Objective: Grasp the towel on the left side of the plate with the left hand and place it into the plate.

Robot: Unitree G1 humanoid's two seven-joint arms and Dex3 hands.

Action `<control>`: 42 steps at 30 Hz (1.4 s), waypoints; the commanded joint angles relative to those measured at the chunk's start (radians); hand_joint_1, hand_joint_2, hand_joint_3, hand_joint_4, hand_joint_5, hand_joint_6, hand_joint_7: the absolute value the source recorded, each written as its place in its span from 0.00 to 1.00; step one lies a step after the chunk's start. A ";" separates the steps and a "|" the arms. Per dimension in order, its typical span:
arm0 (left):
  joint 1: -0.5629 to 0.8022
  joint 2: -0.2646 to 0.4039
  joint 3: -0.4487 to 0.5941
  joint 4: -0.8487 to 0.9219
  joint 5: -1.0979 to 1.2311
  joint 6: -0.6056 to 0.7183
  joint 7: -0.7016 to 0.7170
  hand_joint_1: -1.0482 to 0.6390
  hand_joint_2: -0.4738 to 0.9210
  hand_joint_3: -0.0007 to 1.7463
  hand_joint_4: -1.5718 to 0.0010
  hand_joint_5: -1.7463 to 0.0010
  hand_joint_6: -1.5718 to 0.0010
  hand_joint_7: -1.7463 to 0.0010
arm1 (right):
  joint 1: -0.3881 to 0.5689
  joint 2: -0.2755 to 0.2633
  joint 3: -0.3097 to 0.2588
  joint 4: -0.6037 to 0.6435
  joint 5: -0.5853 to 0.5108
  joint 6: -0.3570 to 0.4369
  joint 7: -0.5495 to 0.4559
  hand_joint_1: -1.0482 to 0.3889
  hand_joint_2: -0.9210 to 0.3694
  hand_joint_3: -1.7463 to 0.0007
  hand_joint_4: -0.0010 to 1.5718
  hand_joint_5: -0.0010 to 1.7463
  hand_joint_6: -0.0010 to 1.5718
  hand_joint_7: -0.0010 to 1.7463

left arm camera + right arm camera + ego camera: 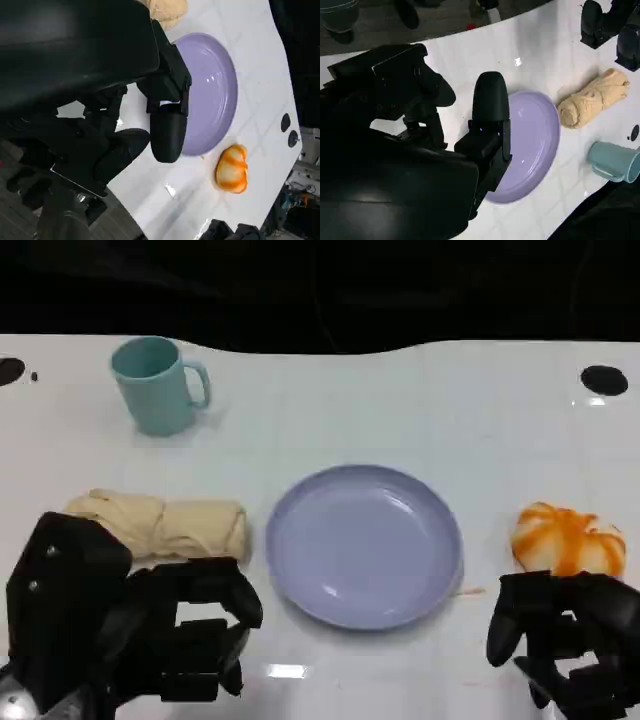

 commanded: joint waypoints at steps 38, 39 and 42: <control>0.030 0.046 -0.043 0.121 0.309 -0.510 0.073 0.51 0.90 0.27 0.67 0.54 0.59 0.83 | 0.000 -0.014 0.000 -0.034 -0.008 0.028 -0.008 0.80 0.20 0.44 0.42 0.96 0.42 0.82; 0.030 0.043 -0.043 0.127 0.322 -0.527 0.076 0.51 0.92 0.22 0.68 0.55 0.58 0.87 | -0.001 -0.015 0.001 -0.034 -0.010 0.028 -0.008 0.80 0.20 0.44 0.42 0.96 0.42 0.82; 0.023 0.065 -0.078 0.127 0.473 -0.581 0.137 0.46 0.98 0.09 0.73 0.63 0.62 0.96 | -0.003 -0.008 0.002 -0.031 -0.011 0.023 -0.010 0.80 0.21 0.44 0.43 0.96 0.42 0.82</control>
